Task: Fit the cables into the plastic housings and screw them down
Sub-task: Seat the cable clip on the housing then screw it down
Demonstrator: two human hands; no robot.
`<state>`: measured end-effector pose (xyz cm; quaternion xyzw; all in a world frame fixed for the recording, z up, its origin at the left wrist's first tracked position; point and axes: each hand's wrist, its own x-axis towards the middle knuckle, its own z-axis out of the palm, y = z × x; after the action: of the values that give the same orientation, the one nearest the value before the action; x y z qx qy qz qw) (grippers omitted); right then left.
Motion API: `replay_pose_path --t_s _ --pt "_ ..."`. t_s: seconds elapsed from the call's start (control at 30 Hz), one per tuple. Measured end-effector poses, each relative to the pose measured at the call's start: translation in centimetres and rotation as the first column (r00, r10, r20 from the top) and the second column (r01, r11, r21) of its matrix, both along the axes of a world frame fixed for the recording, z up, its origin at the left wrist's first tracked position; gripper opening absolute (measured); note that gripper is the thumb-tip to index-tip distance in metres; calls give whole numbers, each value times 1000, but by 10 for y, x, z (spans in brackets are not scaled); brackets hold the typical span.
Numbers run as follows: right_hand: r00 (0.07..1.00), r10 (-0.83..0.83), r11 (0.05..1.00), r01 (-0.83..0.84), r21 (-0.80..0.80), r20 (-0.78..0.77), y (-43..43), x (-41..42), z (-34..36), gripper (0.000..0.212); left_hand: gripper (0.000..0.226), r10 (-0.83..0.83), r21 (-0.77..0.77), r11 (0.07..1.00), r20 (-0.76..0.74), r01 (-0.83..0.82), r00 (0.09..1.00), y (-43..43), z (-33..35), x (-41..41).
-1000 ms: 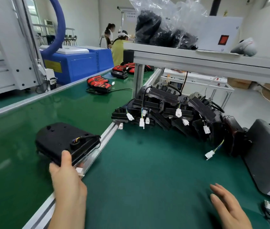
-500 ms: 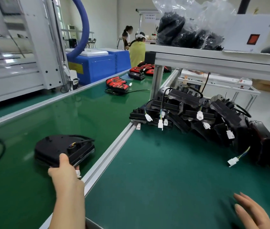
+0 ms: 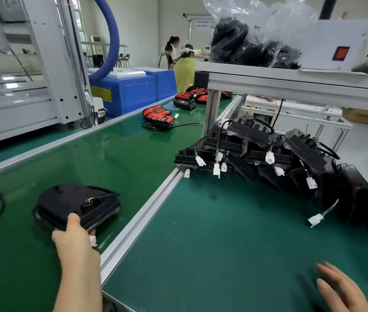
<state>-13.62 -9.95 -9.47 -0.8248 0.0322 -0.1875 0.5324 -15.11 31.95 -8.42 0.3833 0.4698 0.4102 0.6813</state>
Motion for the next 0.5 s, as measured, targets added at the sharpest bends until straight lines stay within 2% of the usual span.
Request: replay_pose_path --t_s 0.07,0.3,0.5 --pt "999 9 1000 -9 3 -35 1 -1 3 30 54 -17 1 1000 -15 17 1000 1 -1 -1" --pt "1000 12 1000 -12 -9 24 2 -1 -1 29 51 -1 32 999 -111 4 994 -1 3 -6" --pt "1000 -2 1000 2 -27 2 -1 0 0 29 49 37 44 998 -90 -33 995 -4 -1 -13"
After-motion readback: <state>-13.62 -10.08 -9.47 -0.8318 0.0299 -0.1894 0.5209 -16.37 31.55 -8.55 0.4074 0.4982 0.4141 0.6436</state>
